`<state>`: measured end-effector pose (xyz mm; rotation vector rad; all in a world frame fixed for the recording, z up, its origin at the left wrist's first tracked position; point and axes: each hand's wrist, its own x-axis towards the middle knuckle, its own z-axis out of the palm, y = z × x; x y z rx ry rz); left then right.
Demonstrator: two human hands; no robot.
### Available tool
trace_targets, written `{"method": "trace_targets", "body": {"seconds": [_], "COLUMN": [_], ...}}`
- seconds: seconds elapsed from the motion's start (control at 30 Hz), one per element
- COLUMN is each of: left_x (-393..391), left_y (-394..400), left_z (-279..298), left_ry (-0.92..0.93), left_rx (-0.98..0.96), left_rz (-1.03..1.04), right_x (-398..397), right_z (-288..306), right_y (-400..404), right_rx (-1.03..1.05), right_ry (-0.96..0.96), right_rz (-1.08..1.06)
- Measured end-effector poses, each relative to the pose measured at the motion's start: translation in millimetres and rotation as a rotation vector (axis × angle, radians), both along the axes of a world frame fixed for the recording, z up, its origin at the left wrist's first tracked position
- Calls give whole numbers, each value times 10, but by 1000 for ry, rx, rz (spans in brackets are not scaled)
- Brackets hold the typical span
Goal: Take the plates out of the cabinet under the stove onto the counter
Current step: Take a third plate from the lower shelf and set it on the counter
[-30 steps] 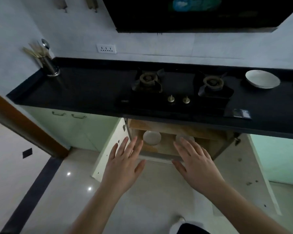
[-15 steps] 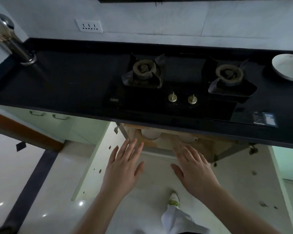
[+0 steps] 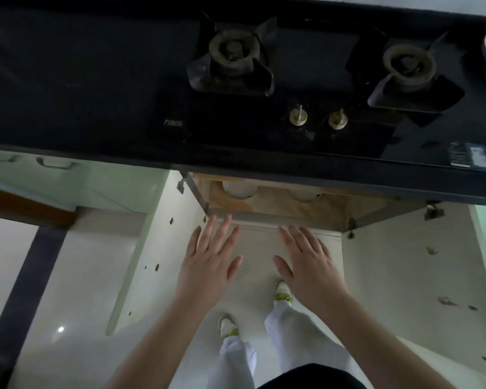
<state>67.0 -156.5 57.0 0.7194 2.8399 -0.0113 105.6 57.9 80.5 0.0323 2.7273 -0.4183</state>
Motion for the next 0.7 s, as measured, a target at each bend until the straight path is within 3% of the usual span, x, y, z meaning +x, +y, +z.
{"method": "trace_targets", "body": {"seconds": [0.33,0.7], "left_x": [-364,-1033], "left_y": [276,622], "left_z": [-840,-1984], "left_ry": [-49,43], "left_rx": [52,170], "left_rz": [189,149], "right_x": [-695,-1226], "right_z": [-839,-2012], "right_y": [115,382], "right_rx": [33,64], "right_ry": [65,143], "right_rz": [23,5]}}
